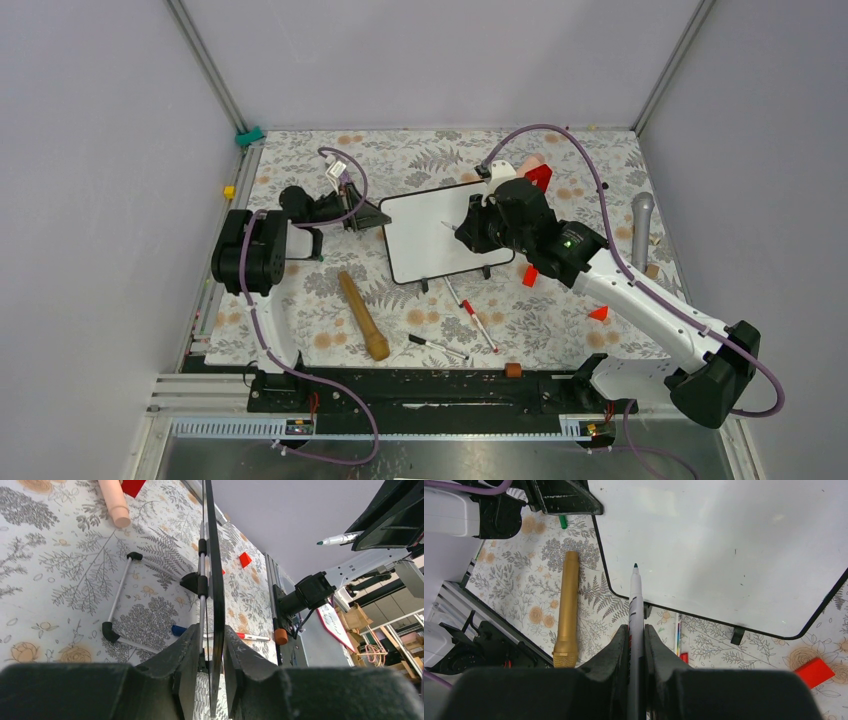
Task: Write a sentence on the whiteboard
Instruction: Adjust the whiteboard at the center of the board.
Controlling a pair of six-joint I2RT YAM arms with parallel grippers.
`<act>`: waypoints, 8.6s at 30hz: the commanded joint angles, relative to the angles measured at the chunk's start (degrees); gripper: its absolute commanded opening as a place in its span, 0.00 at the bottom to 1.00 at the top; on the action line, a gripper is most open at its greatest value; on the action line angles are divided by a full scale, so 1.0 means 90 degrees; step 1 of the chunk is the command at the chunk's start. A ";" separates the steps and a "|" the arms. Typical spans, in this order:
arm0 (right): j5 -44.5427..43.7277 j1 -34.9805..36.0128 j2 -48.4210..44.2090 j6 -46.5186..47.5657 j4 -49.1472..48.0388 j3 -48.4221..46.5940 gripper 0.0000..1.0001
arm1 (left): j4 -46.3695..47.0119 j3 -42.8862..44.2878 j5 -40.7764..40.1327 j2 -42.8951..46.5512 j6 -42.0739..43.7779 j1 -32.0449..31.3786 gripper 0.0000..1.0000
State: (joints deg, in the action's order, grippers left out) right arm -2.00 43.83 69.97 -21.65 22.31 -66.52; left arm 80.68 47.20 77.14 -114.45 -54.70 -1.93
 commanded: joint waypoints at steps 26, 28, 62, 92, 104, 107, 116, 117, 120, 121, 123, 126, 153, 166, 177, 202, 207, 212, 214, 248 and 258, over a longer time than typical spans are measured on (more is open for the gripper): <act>0.0017 -0.0027 -0.0247 -0.0016 -0.0166 -0.0050 0.00 | 0.0415 0.0608 0.0460 -0.0065 -0.0020 -0.0019 0.11; 0.0018 -0.0035 -0.0260 -0.0021 -0.0166 -0.0041 0.00 | 0.0411 0.0649 0.0467 -0.0133 0.0005 -0.0019 0.09; -0.0178 -0.0029 -0.0396 0.0028 -0.0154 0.0138 0.00 | 0.0420 0.2189 0.0639 -0.1003 -0.0005 -0.0068 0.39; -0.0207 -0.0026 -0.0207 0.0038 -0.0154 -0.0042 0.00 | 0.0430 0.1696 0.0873 -0.0546 0.0722 -0.0273 0.38; -0.0211 -0.0030 0.0030 0.0023 -0.0159 -0.0210 0.00 | 0.0430 0.1828 0.1016 -0.0616 0.0661 -0.0340 0.42; -0.0247 -0.0028 0.0070 0.0035 -0.0155 -0.0235 0.00 | 0.0429 0.1764 0.1028 -0.0567 0.0726 -0.0351 0.47; -0.0396 -0.0036 0.0066 0.0071 -0.0227 -0.0216 0.00 | 0.0430 0.1615 0.1014 -0.0453 0.0874 -0.0351 0.54; -0.0402 -0.0030 0.0078 0.0080 -0.0228 -0.0221 0.00 | 0.0430 0.1585 0.1015 -0.0440 0.0902 -0.0349 0.56; -0.0429 -0.0031 0.0112 0.0091 -0.0248 -0.0245 0.00 | 0.0426 0.1491 0.0988 -0.0368 0.0994 -0.0350 0.62; -0.0432 -0.0027 0.0121 0.0096 -0.0264 -0.0245 0.00 | 0.0429 0.1453 0.0973 -0.0327 0.1035 -0.0351 0.66; -0.0433 -0.0031 0.0143 0.0099 -0.0293 -0.0259 0.00 | 0.0430 0.1365 0.0939 -0.0267 0.1130 -0.0351 0.67; -0.0426 -0.0034 0.0164 0.0096 -0.0315 -0.0284 0.00 | 0.0429 0.1432 0.0975 -0.0329 0.1062 -0.0342 0.51; -0.0615 -0.0036 0.0270 0.0227 -0.0490 -0.0266 0.00 | 0.0422 0.2579 0.1236 -0.1178 -0.0135 -0.0356 0.19; -0.0857 -0.0035 0.0230 0.0362 -0.0458 -0.0203 0.00 | 0.0412 0.2418 0.1315 -0.1037 0.0075 -0.0386 0.75; -0.1091 -0.0032 -0.0055 0.0423 -0.0501 0.0093 0.00 | 0.0423 0.2296 0.1258 -0.0943 0.0193 -0.0390 0.99; -0.1153 -0.0027 -0.0091 0.0463 -0.0501 0.0156 0.00 | 0.0430 0.1641 0.0402 -0.0591 0.0652 -0.0244 0.97; -0.1133 -0.0029 -0.0005 0.0442 -0.0497 0.0076 0.00 | 0.0432 0.1630 -0.0665 -0.0897 0.0074 -0.0218 0.87; -0.1106 -0.0032 0.0024 0.0414 -0.0489 -0.0010 0.00 | 0.0413 0.1515 -0.0782 -0.0765 0.0285 -0.0244 0.99; -0.1108 -0.0030 0.0018 0.0415 -0.0494 -0.0013 0.00 | 0.0388 0.1539 -0.0779 -0.0777 0.0270 -0.0237 0.99; -0.1232 -0.0031 0.0107 0.0382 -0.0236 -0.0191 0.00 | 0.0409 0.1741 -0.0303 -0.0955 -0.0222 -0.0605 0.39; -0.1143 -0.0036 0.0263 0.0441 -0.0268 -0.0388 0.00 | 0.0420 0.0785 -0.0837 -0.0321 0.0336 -0.0716 0.31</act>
State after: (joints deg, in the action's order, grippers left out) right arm -11.46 43.81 72.29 -18.15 20.69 -67.48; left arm 81.95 57.06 72.42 -122.30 -55.33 -8.27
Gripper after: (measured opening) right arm 0.155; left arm 0.284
